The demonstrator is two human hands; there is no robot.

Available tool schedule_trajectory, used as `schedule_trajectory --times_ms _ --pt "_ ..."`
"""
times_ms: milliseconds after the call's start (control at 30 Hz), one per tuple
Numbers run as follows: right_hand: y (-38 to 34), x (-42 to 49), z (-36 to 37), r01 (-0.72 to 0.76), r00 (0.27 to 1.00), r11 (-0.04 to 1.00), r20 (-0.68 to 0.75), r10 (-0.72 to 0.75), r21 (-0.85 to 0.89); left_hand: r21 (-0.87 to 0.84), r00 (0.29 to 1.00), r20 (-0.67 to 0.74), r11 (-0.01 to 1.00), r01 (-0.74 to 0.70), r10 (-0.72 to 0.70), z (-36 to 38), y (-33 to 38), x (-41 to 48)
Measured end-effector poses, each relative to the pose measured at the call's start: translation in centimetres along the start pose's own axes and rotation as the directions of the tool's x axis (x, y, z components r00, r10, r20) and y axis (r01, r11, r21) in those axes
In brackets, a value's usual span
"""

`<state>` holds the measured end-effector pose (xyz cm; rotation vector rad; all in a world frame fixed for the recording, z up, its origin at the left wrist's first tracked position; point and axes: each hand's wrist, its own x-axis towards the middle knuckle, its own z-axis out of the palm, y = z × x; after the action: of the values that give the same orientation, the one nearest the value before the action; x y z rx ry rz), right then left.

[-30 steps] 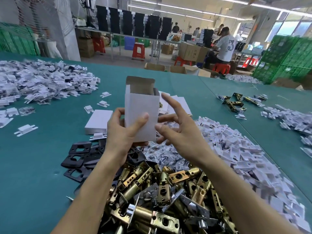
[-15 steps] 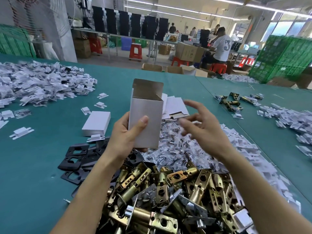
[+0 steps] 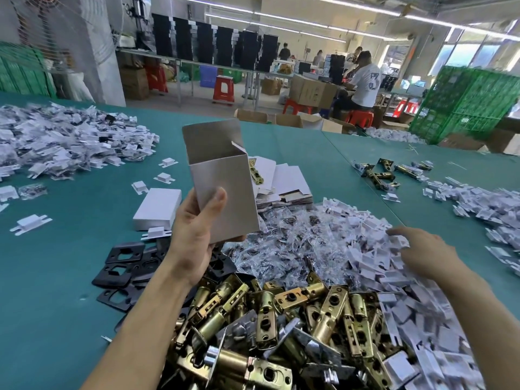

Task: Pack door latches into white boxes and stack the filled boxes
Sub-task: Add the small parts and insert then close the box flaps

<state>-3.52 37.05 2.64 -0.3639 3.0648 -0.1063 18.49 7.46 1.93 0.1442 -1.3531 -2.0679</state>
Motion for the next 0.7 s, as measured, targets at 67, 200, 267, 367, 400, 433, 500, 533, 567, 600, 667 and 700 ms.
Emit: schedule_trajectory --times_ms 67,200,267,367,400,433,500,533,567,600,667,700 --pt "0.1 0.2 0.3 0.033 0.999 0.999 -0.015 -0.033 0.033 -0.03 0.999 0.046 0.999 -0.012 0.013 0.0 0.0 0.0" --pt "0.4 0.2 0.8 0.082 0.994 0.981 -0.086 -0.067 0.176 -0.117 0.995 0.092 0.992 -0.037 0.048 -0.1 -0.1 0.0" --pt "0.3 0.1 0.8 0.095 0.986 0.975 -0.152 -0.065 0.2 -0.134 0.996 0.071 0.99 -0.045 0.055 -0.2 -0.2 0.1" --pt "0.0 -0.4 0.3 0.085 0.976 0.97 -0.214 -0.036 0.226 -0.113 0.997 0.031 0.991 -0.071 0.075 -0.2 -0.4 0.3" --pt "-0.3 -0.6 0.1 0.087 0.971 0.968 -0.239 -0.029 0.234 -0.099 0.996 0.028 0.992 -0.081 0.084 -0.3 -0.6 0.4" --pt "-0.6 -0.8 -0.3 0.098 0.959 0.965 -0.283 -0.025 0.245 -0.08 0.995 0.034 0.993 -0.091 0.094 -0.3 -0.7 0.4" --pt "-1.6 -1.4 -1.3 0.169 0.92 0.934 -0.391 -0.035 0.315 -0.026 0.993 0.045 0.993 -0.113 0.114 -0.3 -0.9 0.4" --pt "-2.4 -1.9 -2.0 0.227 0.904 0.899 -0.425 -0.052 0.374 0.009 0.992 0.041 0.993 -0.119 0.118 -0.4 -1.0 0.4" --pt "-3.3 -2.3 -2.8 0.283 0.891 0.86 -0.448 -0.071 0.425 0.046 0.992 0.033 0.991 -0.126 0.124 -0.3 -1.2 0.4" --pt "-4.2 -2.7 -3.7 0.336 0.876 0.822 -0.472 -0.094 0.459 0.078 0.99 0.032 0.987 -0.138 0.136 -0.3 -1.4 0.4" --pt "-6.5 -3.9 -5.8 0.452 0.832 0.76 -0.529 -0.17 0.467 0.133 0.985 0.055 0.976 -0.171 0.165 -0.1 -1.8 0.3" --pt "-7.8 -4.8 -6.8 0.526 0.797 0.72 -0.558 -0.231 0.453 0.159 0.982 0.068 0.97 -0.183 0.174 0.1 -2.0 0.2"
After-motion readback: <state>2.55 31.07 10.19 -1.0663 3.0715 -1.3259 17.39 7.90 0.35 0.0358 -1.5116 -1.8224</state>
